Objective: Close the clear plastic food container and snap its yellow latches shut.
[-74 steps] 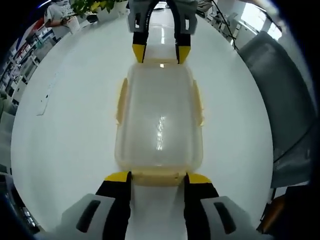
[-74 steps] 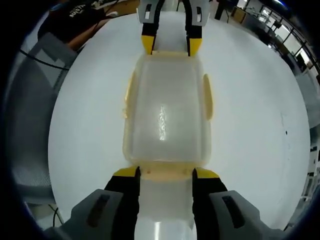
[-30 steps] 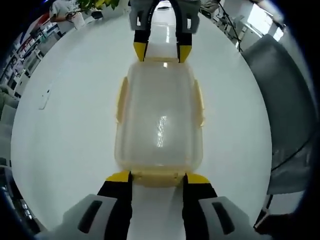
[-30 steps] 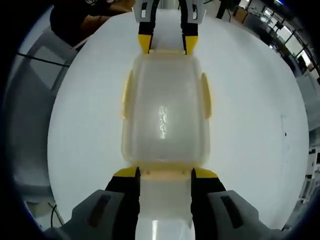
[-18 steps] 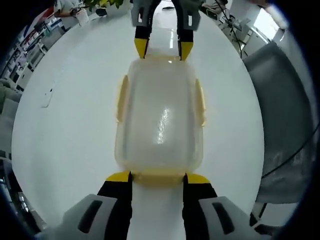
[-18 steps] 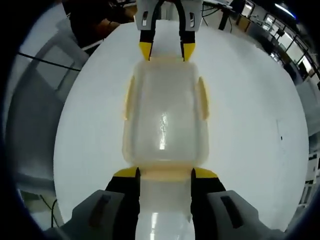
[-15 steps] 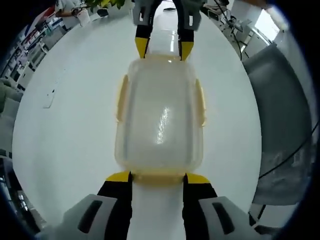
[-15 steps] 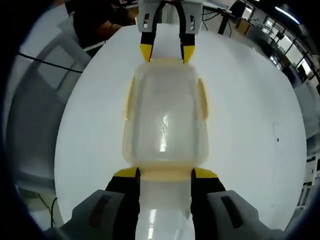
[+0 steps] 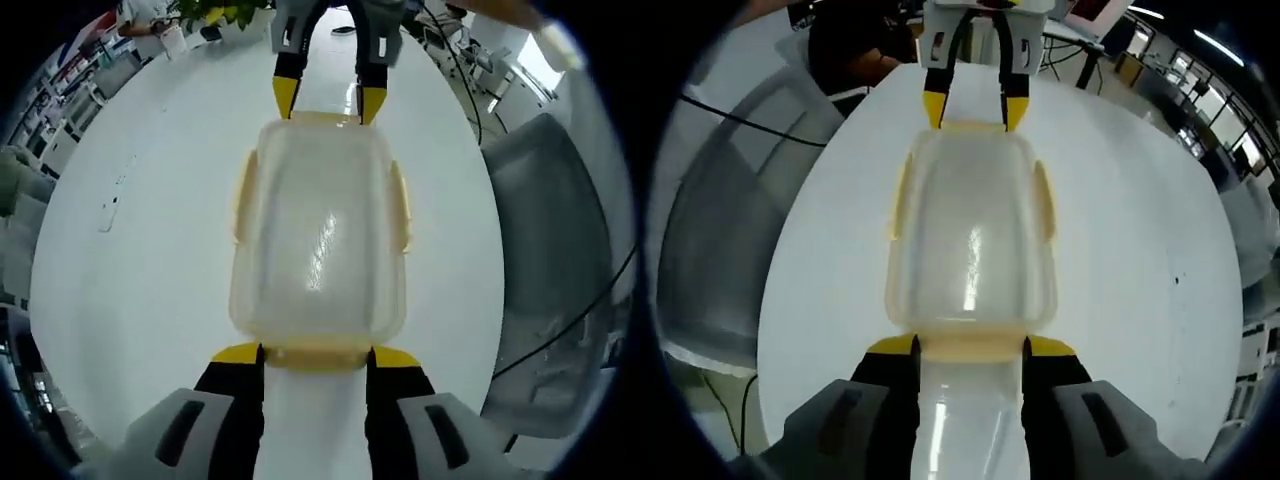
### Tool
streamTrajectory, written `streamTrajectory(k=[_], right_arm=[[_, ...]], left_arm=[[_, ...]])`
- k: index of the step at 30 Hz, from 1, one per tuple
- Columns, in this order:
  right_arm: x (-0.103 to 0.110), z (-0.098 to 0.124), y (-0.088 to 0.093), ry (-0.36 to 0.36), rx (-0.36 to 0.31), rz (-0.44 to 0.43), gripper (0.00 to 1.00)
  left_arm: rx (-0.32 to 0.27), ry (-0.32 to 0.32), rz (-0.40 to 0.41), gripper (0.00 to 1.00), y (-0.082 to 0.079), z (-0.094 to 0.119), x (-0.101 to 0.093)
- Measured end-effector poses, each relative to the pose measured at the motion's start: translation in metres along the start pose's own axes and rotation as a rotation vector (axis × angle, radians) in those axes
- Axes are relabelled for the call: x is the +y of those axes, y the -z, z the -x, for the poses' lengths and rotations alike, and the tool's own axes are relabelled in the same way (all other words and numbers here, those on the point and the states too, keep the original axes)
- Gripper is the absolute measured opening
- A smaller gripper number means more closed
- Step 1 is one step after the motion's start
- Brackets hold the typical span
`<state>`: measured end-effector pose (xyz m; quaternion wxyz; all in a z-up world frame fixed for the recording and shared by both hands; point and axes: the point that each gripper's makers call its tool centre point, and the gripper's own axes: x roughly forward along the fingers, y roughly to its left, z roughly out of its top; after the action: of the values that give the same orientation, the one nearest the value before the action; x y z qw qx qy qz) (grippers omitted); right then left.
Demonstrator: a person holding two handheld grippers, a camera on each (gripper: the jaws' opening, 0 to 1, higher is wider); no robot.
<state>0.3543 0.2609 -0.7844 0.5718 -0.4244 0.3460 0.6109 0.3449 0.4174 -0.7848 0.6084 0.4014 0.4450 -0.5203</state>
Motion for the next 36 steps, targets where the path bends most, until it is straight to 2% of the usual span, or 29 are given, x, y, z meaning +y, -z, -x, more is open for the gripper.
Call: streamTrajectory(k=[9, 28, 36], right_arm=[[0.006, 0.021, 0.025, 0.016, -0.007, -0.012, 0.36], [0.012, 0.065, 0.116, 0.057, 0.009, -0.083, 0.36], [0.017, 0.074, 0.15, 0.061, 0.017, -0.117, 0.36]], left_arm=[[0.015, 0.009, -0.014, 0.33, -0.033, -0.002, -0.006], [-0.033, 0.026, -0.097, 0.33, -0.129, -0.027, -0.002], [-0.022, 0.043, -0.131, 0.33, -0.164, -0.041, -0.001]])
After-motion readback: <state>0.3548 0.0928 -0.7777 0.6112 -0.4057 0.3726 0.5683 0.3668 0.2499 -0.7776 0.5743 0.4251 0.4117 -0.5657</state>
